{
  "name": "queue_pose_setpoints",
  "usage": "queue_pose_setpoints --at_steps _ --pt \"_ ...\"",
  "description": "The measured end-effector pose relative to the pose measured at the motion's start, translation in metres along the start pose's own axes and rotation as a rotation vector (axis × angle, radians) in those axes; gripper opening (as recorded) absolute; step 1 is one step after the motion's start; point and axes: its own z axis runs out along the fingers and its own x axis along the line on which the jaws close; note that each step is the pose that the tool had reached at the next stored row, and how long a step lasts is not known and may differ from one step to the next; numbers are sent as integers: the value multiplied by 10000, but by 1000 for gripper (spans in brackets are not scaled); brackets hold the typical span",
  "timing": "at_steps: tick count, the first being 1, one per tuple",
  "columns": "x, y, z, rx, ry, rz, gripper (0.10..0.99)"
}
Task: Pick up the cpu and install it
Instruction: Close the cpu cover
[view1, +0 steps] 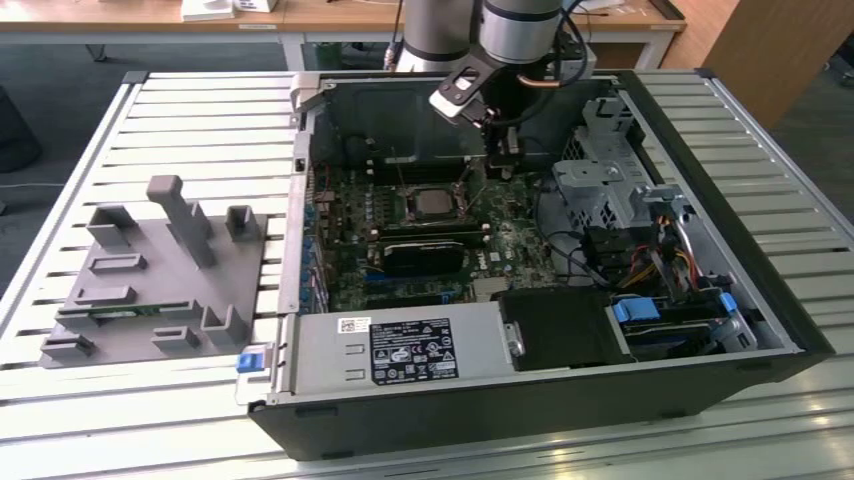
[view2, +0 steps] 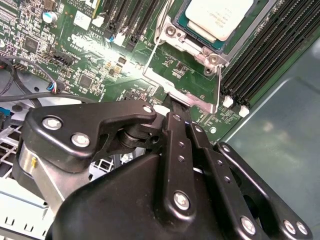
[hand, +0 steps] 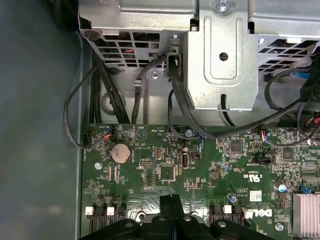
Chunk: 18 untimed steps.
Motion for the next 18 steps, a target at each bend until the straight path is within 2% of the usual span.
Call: queue_pose_setpoints --at_steps 18 --pt "0 -48 -4 0 0 0 106"
